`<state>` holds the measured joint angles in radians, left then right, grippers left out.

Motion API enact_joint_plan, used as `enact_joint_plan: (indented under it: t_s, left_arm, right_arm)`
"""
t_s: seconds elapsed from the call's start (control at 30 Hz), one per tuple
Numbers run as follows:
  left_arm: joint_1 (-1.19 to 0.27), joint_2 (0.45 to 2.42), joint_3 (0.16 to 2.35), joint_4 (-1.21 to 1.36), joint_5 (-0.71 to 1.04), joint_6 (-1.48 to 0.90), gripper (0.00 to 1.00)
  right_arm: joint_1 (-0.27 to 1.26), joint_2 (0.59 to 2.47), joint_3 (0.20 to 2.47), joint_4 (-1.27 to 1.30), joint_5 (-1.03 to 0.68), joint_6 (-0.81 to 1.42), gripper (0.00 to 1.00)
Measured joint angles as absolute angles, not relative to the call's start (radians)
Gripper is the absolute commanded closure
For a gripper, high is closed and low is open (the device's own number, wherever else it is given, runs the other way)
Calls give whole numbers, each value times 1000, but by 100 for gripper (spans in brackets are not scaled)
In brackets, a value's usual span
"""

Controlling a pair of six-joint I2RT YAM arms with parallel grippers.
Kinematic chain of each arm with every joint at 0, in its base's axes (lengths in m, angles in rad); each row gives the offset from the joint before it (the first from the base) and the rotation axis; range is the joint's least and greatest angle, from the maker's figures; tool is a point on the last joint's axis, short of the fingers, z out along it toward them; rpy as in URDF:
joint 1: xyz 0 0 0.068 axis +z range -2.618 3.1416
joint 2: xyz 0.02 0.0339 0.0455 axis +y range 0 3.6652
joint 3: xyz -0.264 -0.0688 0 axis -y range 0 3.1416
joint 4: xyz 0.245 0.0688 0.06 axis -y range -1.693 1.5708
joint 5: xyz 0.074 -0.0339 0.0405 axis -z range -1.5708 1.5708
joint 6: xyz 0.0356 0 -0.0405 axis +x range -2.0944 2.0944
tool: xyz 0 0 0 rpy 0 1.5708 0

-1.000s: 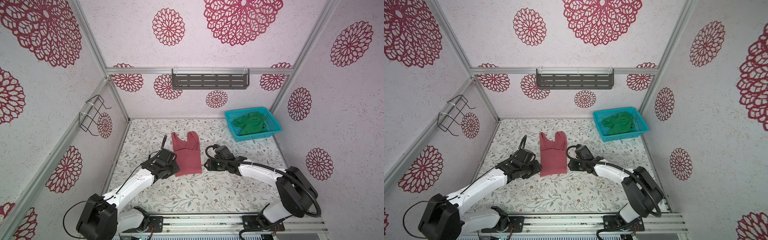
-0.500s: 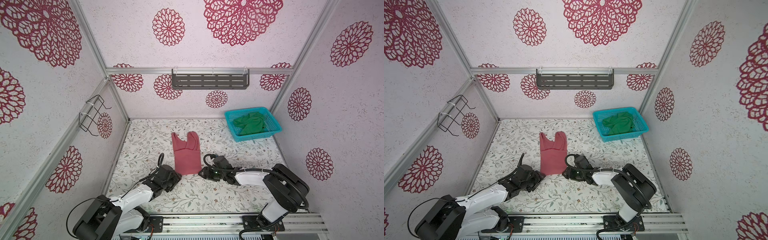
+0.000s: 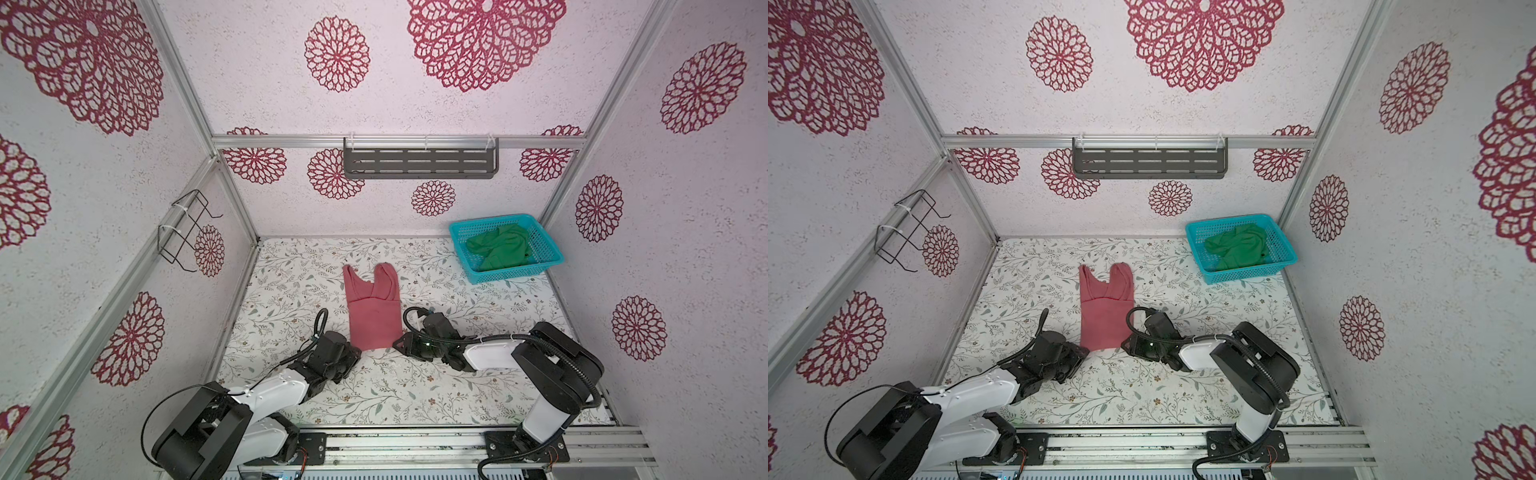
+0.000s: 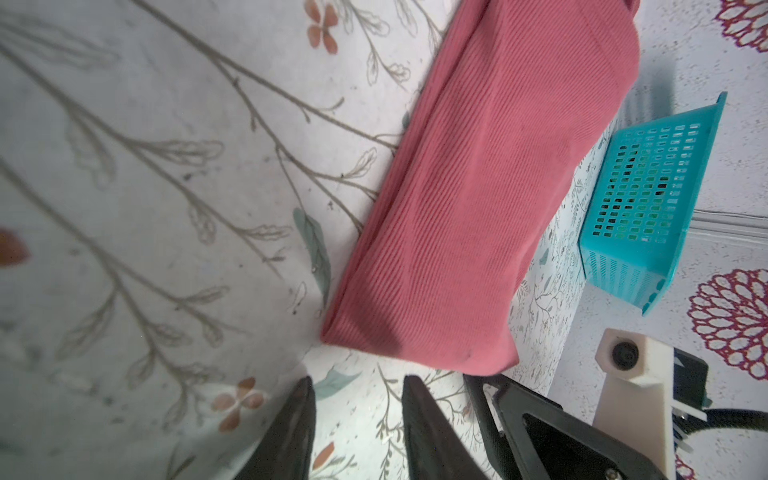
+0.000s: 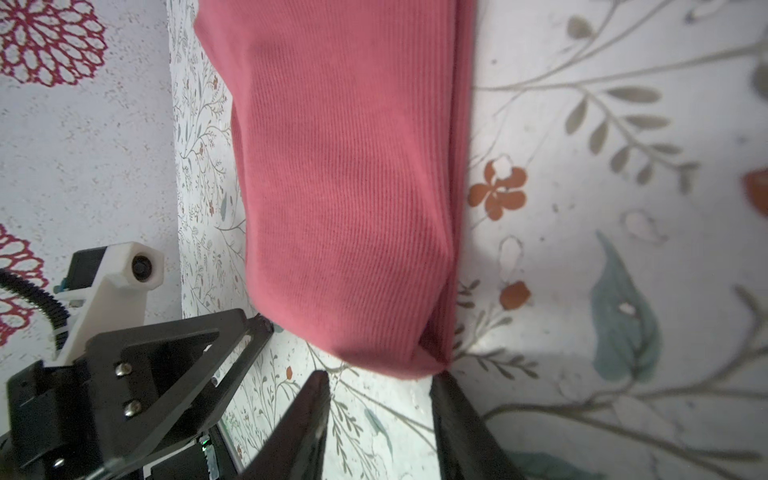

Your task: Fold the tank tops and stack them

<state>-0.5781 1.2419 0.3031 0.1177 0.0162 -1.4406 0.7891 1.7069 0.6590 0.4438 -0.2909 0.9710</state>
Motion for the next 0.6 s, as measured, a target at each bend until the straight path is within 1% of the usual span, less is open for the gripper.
enact_joint_plan:
  t_s: [0.13, 0.2, 0.3, 0.4, 0.6]
  left_arm:
    - [-578, 1274, 329, 114, -2, -1430, 62]
    - [-578, 1293, 344, 115, -10, -1423, 63]
    - [-578, 1319, 362, 116, -18, -1415, 67]
    - [-578, 1337, 372, 114, -27, -1405, 77]
    - [-578, 1349, 382, 84, -40, -1386, 95]
  right_arm:
    - [789, 1708, 667, 440, -283, 973, 49]
    - [791, 1708, 673, 437, -278, 971, 49]
    - [792, 1714, 681, 434, -266, 970, 49]
    - [792, 1728, 697, 430, -258, 965, 59]
    - [792, 1744, 715, 390, -235, 954, 86]
